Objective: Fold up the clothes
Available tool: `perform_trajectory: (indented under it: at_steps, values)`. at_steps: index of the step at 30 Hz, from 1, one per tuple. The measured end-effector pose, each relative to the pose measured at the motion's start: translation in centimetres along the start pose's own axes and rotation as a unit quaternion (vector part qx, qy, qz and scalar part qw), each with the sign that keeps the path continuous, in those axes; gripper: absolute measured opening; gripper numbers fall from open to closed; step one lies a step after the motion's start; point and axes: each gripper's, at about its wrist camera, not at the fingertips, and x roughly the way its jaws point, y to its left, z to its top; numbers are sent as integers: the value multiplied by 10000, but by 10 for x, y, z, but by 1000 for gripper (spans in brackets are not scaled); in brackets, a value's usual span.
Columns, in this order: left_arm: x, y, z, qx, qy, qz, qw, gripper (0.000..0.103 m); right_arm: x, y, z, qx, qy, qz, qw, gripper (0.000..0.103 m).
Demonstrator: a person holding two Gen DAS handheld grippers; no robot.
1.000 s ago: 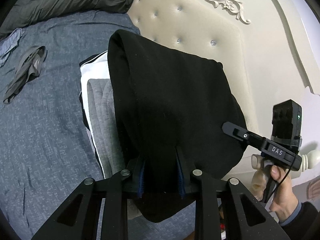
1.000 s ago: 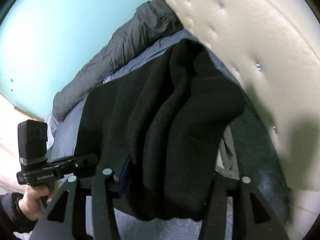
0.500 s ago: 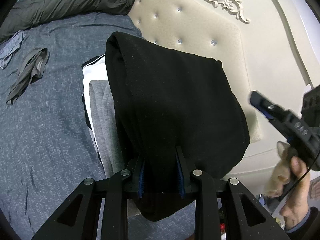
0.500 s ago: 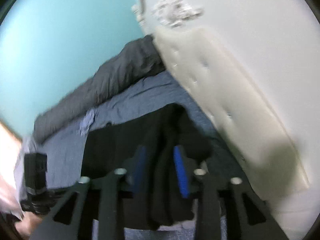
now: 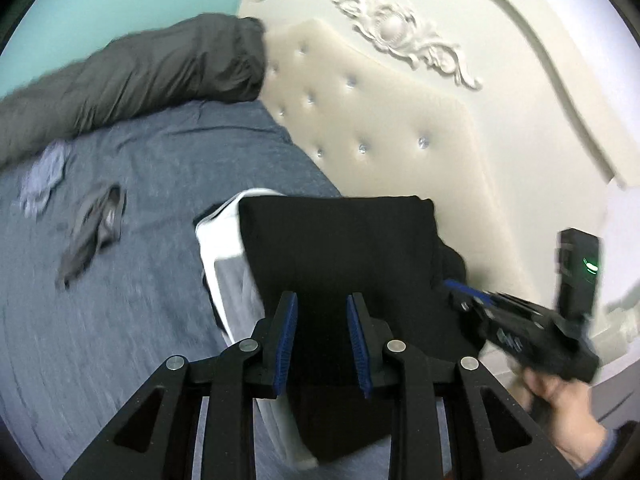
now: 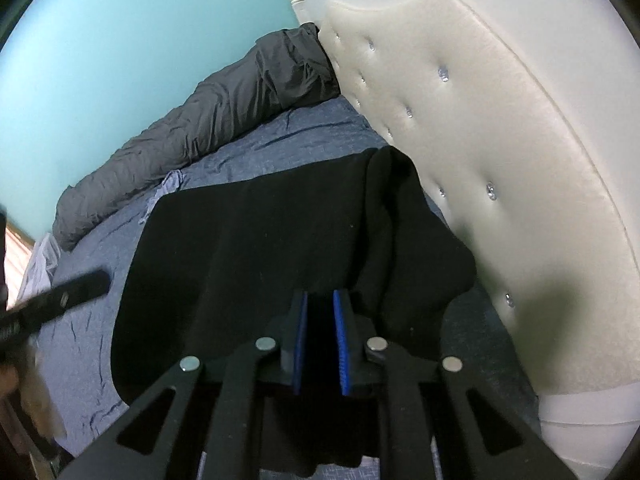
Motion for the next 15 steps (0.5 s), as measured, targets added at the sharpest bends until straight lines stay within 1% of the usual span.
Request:
perform_trajectory:
  at_steps: [3,7,15]
  values:
    - [21,-3,-1,117,137,132,9998,28,7,5,0,-113,34,-83,9999,12]
    - [43,9,-10,-69,434,168,9989,25,17,2,-5,-108,111,-170,9997,12]
    - [69,16,-29,-2,683,212,9974,24,40,-11,-18,63,273,-127,9995,11]
